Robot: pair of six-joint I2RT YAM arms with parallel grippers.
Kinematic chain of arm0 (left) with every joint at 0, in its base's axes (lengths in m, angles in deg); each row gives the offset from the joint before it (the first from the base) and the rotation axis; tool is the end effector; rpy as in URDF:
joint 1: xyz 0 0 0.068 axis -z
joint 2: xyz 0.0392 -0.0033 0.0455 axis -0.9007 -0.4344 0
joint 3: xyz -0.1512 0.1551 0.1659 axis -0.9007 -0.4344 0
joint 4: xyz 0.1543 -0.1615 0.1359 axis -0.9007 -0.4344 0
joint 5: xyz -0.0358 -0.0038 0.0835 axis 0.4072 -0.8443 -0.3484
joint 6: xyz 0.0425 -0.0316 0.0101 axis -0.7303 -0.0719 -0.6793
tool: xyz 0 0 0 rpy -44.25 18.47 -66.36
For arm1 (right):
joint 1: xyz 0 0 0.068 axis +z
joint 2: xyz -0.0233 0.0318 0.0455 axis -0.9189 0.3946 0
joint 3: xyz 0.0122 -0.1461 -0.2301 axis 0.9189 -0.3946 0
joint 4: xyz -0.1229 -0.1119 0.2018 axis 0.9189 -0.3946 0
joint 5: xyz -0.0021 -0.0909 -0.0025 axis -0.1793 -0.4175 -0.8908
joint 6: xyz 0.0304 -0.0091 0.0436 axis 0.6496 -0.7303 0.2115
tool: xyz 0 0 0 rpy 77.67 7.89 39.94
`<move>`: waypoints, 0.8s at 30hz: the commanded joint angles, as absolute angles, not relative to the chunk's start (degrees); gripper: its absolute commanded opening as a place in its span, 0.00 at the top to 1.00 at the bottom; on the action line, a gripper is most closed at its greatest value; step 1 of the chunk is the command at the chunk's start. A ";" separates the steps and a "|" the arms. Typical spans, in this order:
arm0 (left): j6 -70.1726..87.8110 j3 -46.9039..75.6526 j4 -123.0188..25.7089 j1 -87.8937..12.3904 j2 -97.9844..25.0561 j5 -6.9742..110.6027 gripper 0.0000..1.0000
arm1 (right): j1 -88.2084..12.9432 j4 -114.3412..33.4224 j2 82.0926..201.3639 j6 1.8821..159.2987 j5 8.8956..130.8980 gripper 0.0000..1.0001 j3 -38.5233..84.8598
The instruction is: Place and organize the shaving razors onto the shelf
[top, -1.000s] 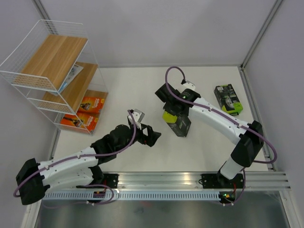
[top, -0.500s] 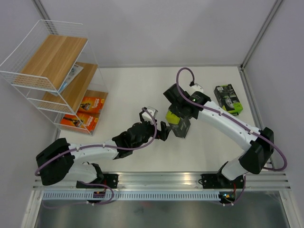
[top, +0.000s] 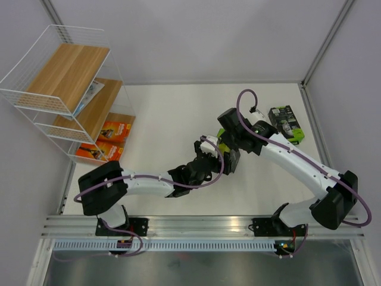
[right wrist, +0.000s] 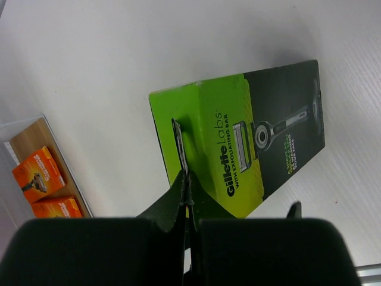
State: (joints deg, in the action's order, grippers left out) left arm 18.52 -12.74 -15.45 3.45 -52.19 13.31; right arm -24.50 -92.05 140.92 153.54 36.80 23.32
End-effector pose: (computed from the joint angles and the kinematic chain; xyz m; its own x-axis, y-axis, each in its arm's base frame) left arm 0.1461 -0.3089 0.2230 -0.2880 -0.1241 -0.9496 0.5442 0.7947 -0.2689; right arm 0.2196 0.1788 0.3256 -0.5355 0.7140 -0.4510 0.5317 0.7000 0.4769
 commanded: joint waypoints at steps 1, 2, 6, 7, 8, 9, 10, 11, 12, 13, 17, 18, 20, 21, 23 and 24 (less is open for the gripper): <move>16.06 -10.25 -11.49 3.51 -55.36 3.40 0.00 | -24.75 -88.38 138.17 155.78 39.58 1.00 21.37; 15.27 -9.98 -10.95 3.51 -55.80 2.69 0.00 | -24.75 -88.38 137.91 155.86 39.75 1.00 21.01; 16.56 -10.94 -11.38 3.51 -54.93 2.59 0.00 | -24.92 -87.85 136.41 156.21 39.85 0.99 19.61; 17.36 -11.56 -11.21 3.43 -54.58 2.51 0.00 | -25.01 -87.68 136.24 156.30 39.84 0.99 19.43; 17.98 -12.87 -10.51 3.42 -54.23 2.60 0.00 | -25.10 -86.98 135.89 156.13 39.93 1.00 19.08; 17.55 -13.49 -9.37 3.42 -54.31 3.29 0.00 | -25.27 -86.89 135.79 155.87 40.11 1.00 18.90; 16.76 -13.76 -6.40 3.42 -54.57 4.26 0.00 | -25.45 -86.89 135.79 155.78 40.19 1.00 18.99; 15.62 -13.67 -5.33 3.42 -55.53 6.88 0.00 | -25.62 -86.89 135.79 155.78 40.37 1.00 18.90; 14.30 -13.15 -4.80 3.42 -56.06 7.77 0.00 | -25.63 -86.62 135.79 155.78 40.98 1.00 18.81; 14.12 -12.36 -4.44 3.42 -56.68 8.30 0.00 | -25.63 -86.53 135.79 156.13 41.42 0.99 18.64; 13.41 -9.29 -1.28 3.25 -60.72 7.95 0.00 | -25.63 -85.57 135.62 157.09 43.01 1.00 17.50; 13.06 -8.76 -0.49 3.07 -61.94 8.48 0.00 | -25.71 -85.31 135.44 157.18 43.01 0.99 17.41; 13.15 -7.18 -0.66 2.81 -62.92 8.66 0.02 | -25.63 -85.48 135.27 157.45 42.75 1.00 17.41; 13.41 -7.00 -0.84 2.72 -63.45 8.23 0.06 | -25.71 -85.48 135.01 157.53 42.48 1.00 17.41; 15.33 -7.60 -0.40 2.11 -63.80 7.17 0.16 | -25.80 -85.39 134.39 157.54 42.04 0.99 17.41; 16.13 -8.22 0.99 1.76 -63.63 6.99 0.29 | -25.80 -85.39 134.30 157.45 41.95 1.00 17.32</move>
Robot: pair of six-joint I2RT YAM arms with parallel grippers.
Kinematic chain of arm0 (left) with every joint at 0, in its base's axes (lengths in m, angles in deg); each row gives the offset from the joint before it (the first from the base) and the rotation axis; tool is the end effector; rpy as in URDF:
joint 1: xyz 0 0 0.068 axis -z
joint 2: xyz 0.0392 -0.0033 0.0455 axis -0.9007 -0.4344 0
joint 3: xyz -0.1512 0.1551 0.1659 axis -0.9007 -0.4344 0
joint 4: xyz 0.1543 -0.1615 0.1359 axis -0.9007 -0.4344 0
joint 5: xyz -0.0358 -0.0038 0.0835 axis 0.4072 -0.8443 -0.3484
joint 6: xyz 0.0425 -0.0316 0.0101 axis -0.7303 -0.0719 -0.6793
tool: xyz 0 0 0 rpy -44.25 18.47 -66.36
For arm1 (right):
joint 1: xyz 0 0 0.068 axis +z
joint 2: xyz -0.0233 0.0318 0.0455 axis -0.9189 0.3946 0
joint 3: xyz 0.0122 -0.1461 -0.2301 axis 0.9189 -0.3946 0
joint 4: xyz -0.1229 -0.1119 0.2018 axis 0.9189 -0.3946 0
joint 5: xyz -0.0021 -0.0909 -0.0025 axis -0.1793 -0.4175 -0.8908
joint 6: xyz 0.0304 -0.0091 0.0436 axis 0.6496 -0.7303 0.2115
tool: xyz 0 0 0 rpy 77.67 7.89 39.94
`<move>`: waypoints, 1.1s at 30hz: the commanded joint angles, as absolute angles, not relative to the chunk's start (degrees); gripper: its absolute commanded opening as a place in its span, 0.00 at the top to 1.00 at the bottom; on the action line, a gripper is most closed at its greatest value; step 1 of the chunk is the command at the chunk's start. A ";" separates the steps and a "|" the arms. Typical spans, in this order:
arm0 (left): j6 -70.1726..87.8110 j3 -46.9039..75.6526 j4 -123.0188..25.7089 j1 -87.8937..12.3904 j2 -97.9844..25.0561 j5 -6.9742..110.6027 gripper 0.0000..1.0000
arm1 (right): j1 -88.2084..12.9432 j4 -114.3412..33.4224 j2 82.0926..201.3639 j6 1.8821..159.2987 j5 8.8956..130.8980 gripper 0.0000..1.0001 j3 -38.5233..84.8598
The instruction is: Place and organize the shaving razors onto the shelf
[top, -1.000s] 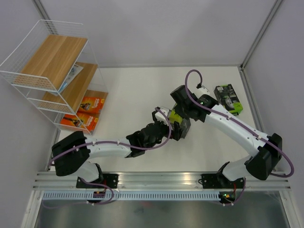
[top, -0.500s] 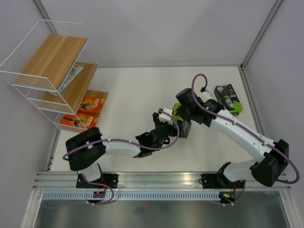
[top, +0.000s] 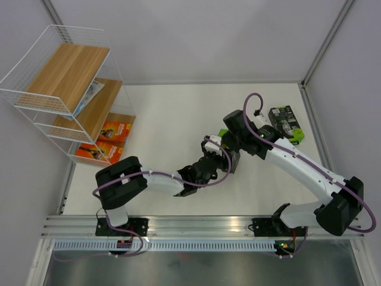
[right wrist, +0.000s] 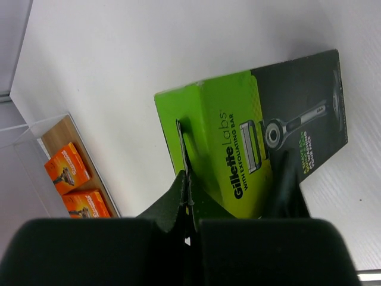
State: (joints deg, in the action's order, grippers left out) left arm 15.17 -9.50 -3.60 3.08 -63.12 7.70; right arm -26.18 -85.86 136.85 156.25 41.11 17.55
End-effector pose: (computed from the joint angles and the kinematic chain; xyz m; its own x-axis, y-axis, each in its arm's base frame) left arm 0.1620 -0.3339 0.1977 -0.2034 -0.1605 -0.9659 0.4847 0.8406 -0.2417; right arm 0.2157 0.1677 0.3184 -0.5136 0.7776 -0.3628 0.5373 0.6211 0.5705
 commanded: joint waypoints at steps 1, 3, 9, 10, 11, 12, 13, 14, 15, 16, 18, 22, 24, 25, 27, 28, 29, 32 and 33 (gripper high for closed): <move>17.18 -9.70 1.79 0.62 -63.19 7.08 0.33 | -25.72 -85.30 134.21 157.36 41.87 1.00 17.15; 20.69 -11.12 3.29 -0.70 -62.58 8.21 0.43 | -25.89 -85.04 134.12 156.75 42.04 0.99 16.79; 18.78 -13.06 4.87 -2.55 -59.85 10.59 0.53 | -27.46 -85.92 134.12 150.97 43.27 0.80 16.09; 18.34 -13.58 4.79 -3.07 -59.33 12.07 0.53 | -28.08 -86.35 134.12 149.12 43.53 0.71 17.22; 17.55 -14.19 4.96 -3.43 -57.41 13.13 0.53 | -30.26 -87.92 134.30 147.36 44.67 0.42 18.28; 17.02 -14.72 5.14 -3.87 -56.43 14.27 0.54 | -31.85 -88.72 134.30 145.08 45.46 0.27 19.50; 16.49 -15.95 5.14 -4.83 -55.20 15.85 0.54 | -33.43 -89.95 134.39 140.62 46.08 0.18 23.00; 15.18 -16.48 4.97 -5.36 -54.06 16.74 0.54 | -35.45 -92.40 134.65 138.48 47.48 0.11 24.95; 14.73 -17.01 4.44 -6.06 -51.35 17.53 0.54 | -39.39 -93.47 134.65 135.94 48.36 0.02 27.05; 14.38 -17.62 3.65 -7.72 -49.84 18.58 0.54 | -41.43 -94.17 134.65 131.39 49.15 0.02 30.82; 13.33 -17.89 0.05 -9.75 -44.33 20.52 0.57 | -46.60 -97.16 134.30 128.28 49.34 0.02 34.18; 10.52 -14.93 -8.54 -16.07 -34.91 26.57 0.57 | -53.04 -97.26 132.55 122.21 50.04 0.02 32.90; 9.37 -11.32 -19.17 -18.10 -31.91 27.47 0.57 | -54.54 -94.54 130.97 119.83 51.97 0.02 29.82; 8.67 -7.65 -21.90 -19.67 -29.03 28.51 0.57 | -54.54 -93.75 130.44 119.83 52.15 0.02 26.23; 5.34 -3.06 -31.71 -21.00 -26.99 28.70 0.56 | -54.54 -88.75 128.16 118.26 55.04 0.02 22.00; 4.11 2.62 -35.60 -22.58 -26.19 30.09 0.55 | -54.54 -86.90 127.45 117.64 56.27 0.02 18.24; 1.57 6.07 -39.47 -23.46 -26.36 30.63 0.55 | -54.54 -83.67 126.40 117.11 57.67 0.02 16.72; -4.58 20.22 -53.63 -26.10 -28.02 30.81 0.55 | -54.45 -78.74 125.69 114.91 60.23 0.02 13.20; -6.43 26.08 -56.44 -26.63 -28.47 30.55 0.55 | -54.45 -77.67 125.77 113.86 60.58 0.02 12.23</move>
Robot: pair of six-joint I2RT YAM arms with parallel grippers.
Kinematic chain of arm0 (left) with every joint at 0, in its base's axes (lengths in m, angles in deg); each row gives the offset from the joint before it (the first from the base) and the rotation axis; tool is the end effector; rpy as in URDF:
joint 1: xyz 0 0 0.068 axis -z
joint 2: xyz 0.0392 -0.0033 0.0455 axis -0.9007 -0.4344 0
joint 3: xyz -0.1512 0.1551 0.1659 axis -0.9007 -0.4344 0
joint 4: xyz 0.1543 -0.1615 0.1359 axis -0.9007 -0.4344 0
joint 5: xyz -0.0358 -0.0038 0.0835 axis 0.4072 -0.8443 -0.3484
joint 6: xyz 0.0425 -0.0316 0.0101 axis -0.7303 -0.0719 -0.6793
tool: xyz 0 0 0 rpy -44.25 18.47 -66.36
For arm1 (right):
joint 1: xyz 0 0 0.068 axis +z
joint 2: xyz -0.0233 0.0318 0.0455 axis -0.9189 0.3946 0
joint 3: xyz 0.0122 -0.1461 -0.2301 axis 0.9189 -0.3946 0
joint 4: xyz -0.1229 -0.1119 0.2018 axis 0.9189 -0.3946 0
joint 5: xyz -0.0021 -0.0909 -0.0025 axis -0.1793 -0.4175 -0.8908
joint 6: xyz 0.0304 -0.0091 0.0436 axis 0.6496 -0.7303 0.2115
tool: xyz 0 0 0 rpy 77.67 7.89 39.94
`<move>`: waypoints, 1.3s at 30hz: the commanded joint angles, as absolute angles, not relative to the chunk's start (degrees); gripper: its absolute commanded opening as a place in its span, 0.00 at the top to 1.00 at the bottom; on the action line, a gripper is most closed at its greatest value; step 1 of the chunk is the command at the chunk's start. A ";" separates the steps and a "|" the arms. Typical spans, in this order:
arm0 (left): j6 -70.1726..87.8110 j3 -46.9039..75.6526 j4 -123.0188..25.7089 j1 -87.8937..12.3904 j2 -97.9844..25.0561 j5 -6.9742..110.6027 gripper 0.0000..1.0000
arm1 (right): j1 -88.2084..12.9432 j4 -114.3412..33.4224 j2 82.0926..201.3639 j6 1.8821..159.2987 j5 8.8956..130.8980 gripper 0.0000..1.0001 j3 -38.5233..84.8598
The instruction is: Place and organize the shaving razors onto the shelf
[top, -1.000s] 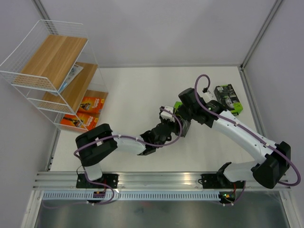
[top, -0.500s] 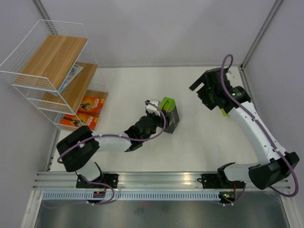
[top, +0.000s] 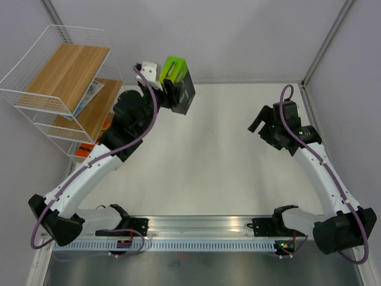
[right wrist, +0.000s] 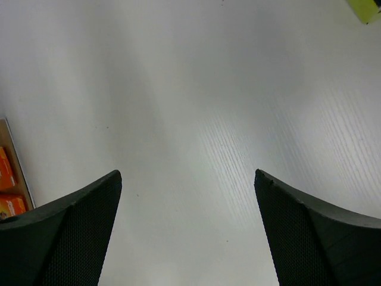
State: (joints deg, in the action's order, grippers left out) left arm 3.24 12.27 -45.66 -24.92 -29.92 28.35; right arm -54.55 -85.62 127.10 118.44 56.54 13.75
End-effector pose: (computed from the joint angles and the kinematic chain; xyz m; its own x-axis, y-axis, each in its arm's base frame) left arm 0.2196 -0.1678 0.4367 0.0416 -0.1645 -0.9855 0.4167 0.8993 -0.1326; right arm 0.2313 0.0464 0.3358 -0.6005 0.5857 -0.5444 0.3925 0.8091 0.4374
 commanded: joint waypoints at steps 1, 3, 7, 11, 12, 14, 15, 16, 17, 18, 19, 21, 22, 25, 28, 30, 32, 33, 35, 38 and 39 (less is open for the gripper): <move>-9.50 29.10 -60.65 -27.59 -28.99 31.59 0.55 | -54.45 -76.09 126.04 113.42 61.19 0.02 11.87; -11.89 34.99 -65.33 -29.18 -30.49 33.87 0.55 | -54.45 -74.94 126.74 112.37 61.73 0.02 11.69; -18.04 48.62 -71.93 -34.89 -33.04 34.24 0.55 | -54.45 -73.44 129.54 110.17 63.73 0.02 11.87; -23.49 55.22 -73.61 -38.67 -34.10 32.31 0.55 | -54.37 -73.08 132.18 109.64 64.72 0.02 12.04; -24.55 56.80 -73.78 -39.98 -33.83 32.04 0.55 | -54.45 -73.35 132.80 109.64 64.72 0.02 12.31; -27.98 58.39 -74.13 -41.04 -33.66 32.13 0.55 | -54.45 -73.70 134.82 109.02 65.24 0.02 12.48; -28.59 61.01 -74.92 -42.44 -34.35 31.61 0.55 | -54.45 -73.79 135.35 109.02 65.42 0.02 12.57; -29.30 62.77 -76.06 -43.32 -34.88 31.34 0.55 | -54.45 -73.35 136.22 109.02 66.03 0.02 12.40; -29.48 64.27 -76.94 -44.12 -35.67 30.99 0.55 | -54.45 -73.00 136.49 109.11 66.56 0.02 12.31; -29.74 66.72 -78.95 -46.04 -36.81 30.38 0.55 | -54.45 -72.30 136.85 109.28 67.26 0.02 12.14; -29.74 67.62 -79.93 -47.01 -37.34 30.28 0.55 | -54.45 -71.95 136.94 109.46 67.70 0.02 11.96; -29.74 66.58 -79.94 -49.56 -37.26 29.67 0.55 | -54.45 -71.24 137.11 109.46 68.14 0.02 11.43; -29.22 65.87 -79.68 -50.44 -36.91 29.58 0.54 | -54.37 -71.24 137.37 109.37 68.14 0.02 11.34; -26.86 63.59 -78.63 -55.36 -36.64 31.50 0.54 | -54.28 -71.33 137.81 109.11 68.15 0.02 10.82; -21.67 62.09 -76.96 -61.95 -37.69 36.25 0.54 | -54.10 -71.24 138.34 109.54 68.23 0.02 9.94; -17.21 62.53 -76.16 -66.33 -39.98 38.70 0.54 | -53.93 -71.24 138.87 109.81 68.93 0.02 9.59; -14.29 64.19 -75.63 -68.90 -42.52 41.78 0.54 | -53.93 -71.50 139.31 110.25 69.11 0.02 9.67; -11.92 64.98 -75.46 -70.91 -43.58 43.27 0.54 | -53.93 -71.68 139.31 110.34 69.20 0.02 9.76; -10.41 67.96 -75.54 -72.59 -45.16 47.93 0.53 | -53.84 -72.12 139.75 110.34 68.94 0.02 9.85; -8.31 71.04 -75.37 -75.49 -48.15 54.52 0.53 | -53.84 -73.52 140.36 110.25 67.97 0.02 10.46; -6.64 71.23 -74.93 -77.07 -49.20 58.28 0.53 | -53.84 -74.05 140.89 110.25 67.62 0.02 10.99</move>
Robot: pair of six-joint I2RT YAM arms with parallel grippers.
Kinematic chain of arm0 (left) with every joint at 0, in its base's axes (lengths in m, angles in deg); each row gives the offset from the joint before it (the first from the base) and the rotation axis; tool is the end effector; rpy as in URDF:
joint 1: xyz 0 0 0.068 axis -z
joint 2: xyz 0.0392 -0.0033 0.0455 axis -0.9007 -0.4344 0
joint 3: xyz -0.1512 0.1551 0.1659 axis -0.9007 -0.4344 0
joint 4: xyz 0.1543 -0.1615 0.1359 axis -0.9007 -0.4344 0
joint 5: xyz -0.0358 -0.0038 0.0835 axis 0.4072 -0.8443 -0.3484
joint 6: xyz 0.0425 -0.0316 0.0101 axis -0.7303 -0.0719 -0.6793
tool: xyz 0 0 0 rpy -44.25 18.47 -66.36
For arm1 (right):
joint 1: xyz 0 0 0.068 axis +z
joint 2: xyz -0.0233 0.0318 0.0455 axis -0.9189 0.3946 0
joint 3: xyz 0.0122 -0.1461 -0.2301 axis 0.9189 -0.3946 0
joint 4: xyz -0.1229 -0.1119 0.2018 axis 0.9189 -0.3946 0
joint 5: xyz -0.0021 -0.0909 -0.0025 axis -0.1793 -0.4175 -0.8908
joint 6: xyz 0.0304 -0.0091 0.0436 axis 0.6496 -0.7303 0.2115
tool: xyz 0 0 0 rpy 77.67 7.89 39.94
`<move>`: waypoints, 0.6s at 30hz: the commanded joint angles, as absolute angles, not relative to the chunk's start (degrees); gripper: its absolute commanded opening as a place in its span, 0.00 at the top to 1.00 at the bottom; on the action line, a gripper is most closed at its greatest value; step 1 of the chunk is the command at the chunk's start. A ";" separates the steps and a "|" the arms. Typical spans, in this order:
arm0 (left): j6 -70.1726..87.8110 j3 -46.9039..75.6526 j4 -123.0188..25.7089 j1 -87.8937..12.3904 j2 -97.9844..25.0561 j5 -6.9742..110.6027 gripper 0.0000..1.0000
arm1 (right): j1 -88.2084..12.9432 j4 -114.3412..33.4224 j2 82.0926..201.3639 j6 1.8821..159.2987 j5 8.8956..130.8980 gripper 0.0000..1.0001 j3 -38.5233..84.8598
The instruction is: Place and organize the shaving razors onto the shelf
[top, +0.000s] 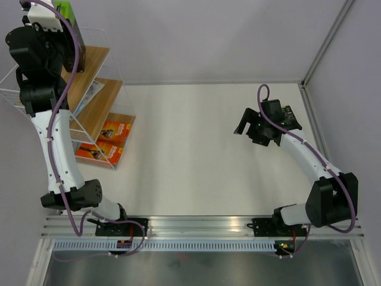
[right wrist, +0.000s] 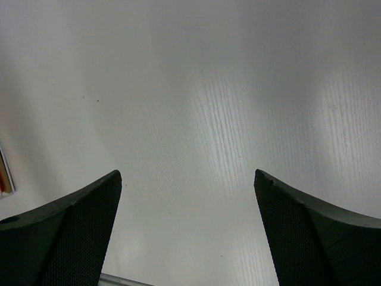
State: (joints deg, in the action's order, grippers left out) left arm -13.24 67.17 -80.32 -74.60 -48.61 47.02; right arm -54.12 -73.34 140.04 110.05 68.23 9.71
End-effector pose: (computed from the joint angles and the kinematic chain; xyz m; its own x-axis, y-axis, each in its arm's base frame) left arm 0.2713 0.0474 0.5887 0.1103 0.2047 -0.9726 -0.1427 0.9717 0.1883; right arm 0.2847 0.0676 0.2731 -0.7756 0.4291 -0.4630 0.2193 0.8709 0.4397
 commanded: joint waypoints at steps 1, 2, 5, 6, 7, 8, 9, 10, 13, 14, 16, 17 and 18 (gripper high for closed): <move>-6.28 71.40 -74.84 -77.52 -49.82 59.80 0.53 | -53.84 -74.31 141.15 110.25 67.44 0.02 11.17; -6.19 71.58 -74.93 -77.87 -50.26 61.03 0.53 | -53.84 -74.67 141.42 110.25 67.27 0.02 11.34; -6.45 72.10 -75.63 -78.40 -51.76 64.03 0.53 | -53.84 -75.54 142.30 110.25 66.74 0.02 12.57; -6.89 72.63 -75.98 -78.75 -52.20 64.81 0.53 | -53.84 -75.98 142.73 110.34 66.65 0.02 12.75; -6.98 73.07 -76.16 -78.93 -52.55 64.74 0.53 | -53.84 -76.25 142.82 110.43 66.56 0.02 12.92; -6.72 73.60 -76.16 -79.36 -52.55 65.43 0.53 | -53.84 -76.25 142.83 110.34 66.48 0.02 12.92; -5.85 73.86 -75.90 -80.67 -52.64 68.05 0.53 | -53.84 -76.34 142.91 110.51 66.13 0.02 12.75; -4.97 73.95 -75.37 -81.38 -52.73 68.94 0.53 | -53.84 -76.08 142.91 110.60 66.04 0.02 12.49; -1.72 73.52 -73.62 -83.85 -53.52 71.85 0.53 | -53.75 -75.55 142.74 111.65 65.59 0.02 10.91; -1.36 73.17 -73.44 -84.20 -54.04 72.29 0.53 | -53.75 -75.37 142.82 111.83 65.86 0.02 10.21; -0.57 72.46 -72.82 -84.55 -54.40 73.87 0.53 | -53.66 -75.37 142.74 112.18 66.30 0.02 9.76; -0.22 72.20 -72.65 -84.47 -54.57 74.48 0.52 | -53.40 -75.37 142.56 112.27 66.21 0.02 9.67; 0.22 72.11 -72.47 -84.47 -55.01 75.10 0.52 | -53.31 -75.28 142.21 112.27 66.12 0.02 9.41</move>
State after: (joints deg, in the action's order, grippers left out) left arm -3.43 71.30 -77.35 -84.41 -54.27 70.01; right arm -53.85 -75.44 142.91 111.23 66.73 9.95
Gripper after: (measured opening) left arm 0.601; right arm 0.979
